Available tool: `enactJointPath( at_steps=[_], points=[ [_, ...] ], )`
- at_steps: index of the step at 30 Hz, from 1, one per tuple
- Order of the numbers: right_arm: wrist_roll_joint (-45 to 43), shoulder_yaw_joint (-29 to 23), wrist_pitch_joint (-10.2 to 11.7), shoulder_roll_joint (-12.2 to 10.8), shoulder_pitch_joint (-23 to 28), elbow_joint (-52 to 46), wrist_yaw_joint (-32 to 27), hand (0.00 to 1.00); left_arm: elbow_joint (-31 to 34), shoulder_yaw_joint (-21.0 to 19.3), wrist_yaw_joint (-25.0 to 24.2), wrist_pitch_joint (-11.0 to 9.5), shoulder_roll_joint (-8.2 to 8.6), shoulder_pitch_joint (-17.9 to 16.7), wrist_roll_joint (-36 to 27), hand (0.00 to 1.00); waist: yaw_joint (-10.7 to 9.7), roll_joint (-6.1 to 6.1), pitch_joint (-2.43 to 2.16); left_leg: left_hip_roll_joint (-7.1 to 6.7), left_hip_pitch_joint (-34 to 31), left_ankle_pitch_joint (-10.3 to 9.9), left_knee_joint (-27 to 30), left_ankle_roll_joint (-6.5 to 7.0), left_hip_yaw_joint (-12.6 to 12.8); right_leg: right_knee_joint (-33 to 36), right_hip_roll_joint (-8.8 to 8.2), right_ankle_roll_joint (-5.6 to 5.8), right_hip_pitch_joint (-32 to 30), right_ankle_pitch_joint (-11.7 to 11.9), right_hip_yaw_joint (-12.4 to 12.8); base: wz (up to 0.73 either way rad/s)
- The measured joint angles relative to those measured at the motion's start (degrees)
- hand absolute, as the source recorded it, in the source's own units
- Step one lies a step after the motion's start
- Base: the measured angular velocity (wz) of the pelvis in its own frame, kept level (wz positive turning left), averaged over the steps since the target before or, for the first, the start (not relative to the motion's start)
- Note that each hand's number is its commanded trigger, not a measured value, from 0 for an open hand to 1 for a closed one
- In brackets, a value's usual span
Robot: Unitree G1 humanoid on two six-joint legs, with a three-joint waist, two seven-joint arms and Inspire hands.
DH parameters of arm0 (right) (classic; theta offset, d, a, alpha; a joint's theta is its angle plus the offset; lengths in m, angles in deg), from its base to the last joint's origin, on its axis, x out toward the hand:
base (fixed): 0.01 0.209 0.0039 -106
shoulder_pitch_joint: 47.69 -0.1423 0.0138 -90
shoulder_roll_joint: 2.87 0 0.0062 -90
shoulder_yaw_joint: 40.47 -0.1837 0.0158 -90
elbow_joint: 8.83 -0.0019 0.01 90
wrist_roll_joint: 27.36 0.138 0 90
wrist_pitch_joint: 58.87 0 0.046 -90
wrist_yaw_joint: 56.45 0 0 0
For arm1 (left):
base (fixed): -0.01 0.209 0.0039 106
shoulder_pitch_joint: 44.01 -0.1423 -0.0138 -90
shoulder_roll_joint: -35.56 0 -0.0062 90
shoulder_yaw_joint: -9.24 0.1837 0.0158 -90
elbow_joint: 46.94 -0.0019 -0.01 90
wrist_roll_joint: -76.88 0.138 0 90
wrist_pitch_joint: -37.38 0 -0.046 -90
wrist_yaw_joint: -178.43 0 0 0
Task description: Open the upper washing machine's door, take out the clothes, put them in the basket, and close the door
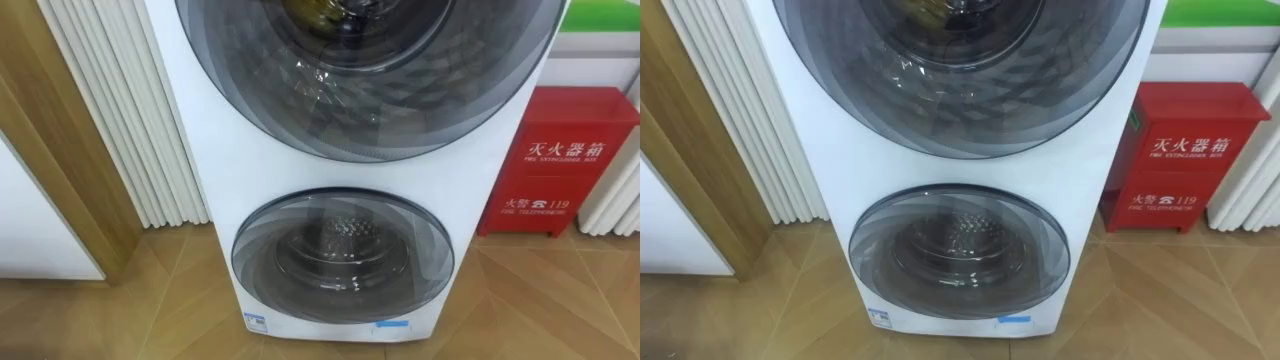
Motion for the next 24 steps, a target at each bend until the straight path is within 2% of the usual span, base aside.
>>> enactJointPath(
  at_steps=[10, 15, 18, 21, 24],
  points=[
    [0.04, 0.08, -0.1, -0.01, -0.05, 0.1, 0.09, 0.0, -0.02, 0.16, -1.53, 0.22, -0.25, 0.02, -0.54, 0.0, -0.17, 0.02, -0.01, 0.0, -0.33, 0.0, 0.1, 0.0, 0.04, 0.0, -0.02, 0.0, -0.36, 0.0, -0.1, 0.0],
    [1.43, -0.92, -0.46, -0.04, 0.09, 0.09, -0.07, 0.0, -0.11, 0.11, -2.53, 1.48, -0.46, 0.11, -1.47, 0.0, -0.48, 0.31, -0.07, 0.01, -0.54, 0.0, 0.26, 0.0, -0.01, 0.0, 0.0, 0.0, -0.39, 0.0, -0.05, 0.0],
    [2.68, -1.84, -1.47, -0.06, -0.12, -0.31, -1.56, 0.0, -0.04, 0.14, -2.68, 2.28, -0.46, -0.07, -2.85, 0.0, -1.13, 0.71, -0.13, 0.04, -0.64, 0.0, 0.37, 0.0, -0.24, 0.03, -0.02, 0.0, -0.45, 0.0, 0.03, 0.0],
    [6.0, -5.61, -2.64, 0.01, 0.17, -4.55, -3.42, 0.0, 0.31, -0.66, -3.99, 2.48, -0.42, -0.11, -2.18, 0.0, -1.47, 0.75, -0.08, 0.06, -0.65, 0.0, 0.6, 0.01, -0.41, 0.04, -0.09, 0.0, -0.49, 0.0, -0.11, -0.01],
    [9.96, -10.73, -2.58, 0.07, -0.48, -13.02, -4.78, 0.0, 0.3, -2.4, -4.86, 2.43, -0.46, 0.01, -1.09, 0.0, -1.78, 0.45, -0.03, 0.0, -0.48, 0.01, 0.81, 0.02, -0.42, 0.13, -0.14, 0.0, -0.31, 0.0, -0.03, 0.0]
  ],
)
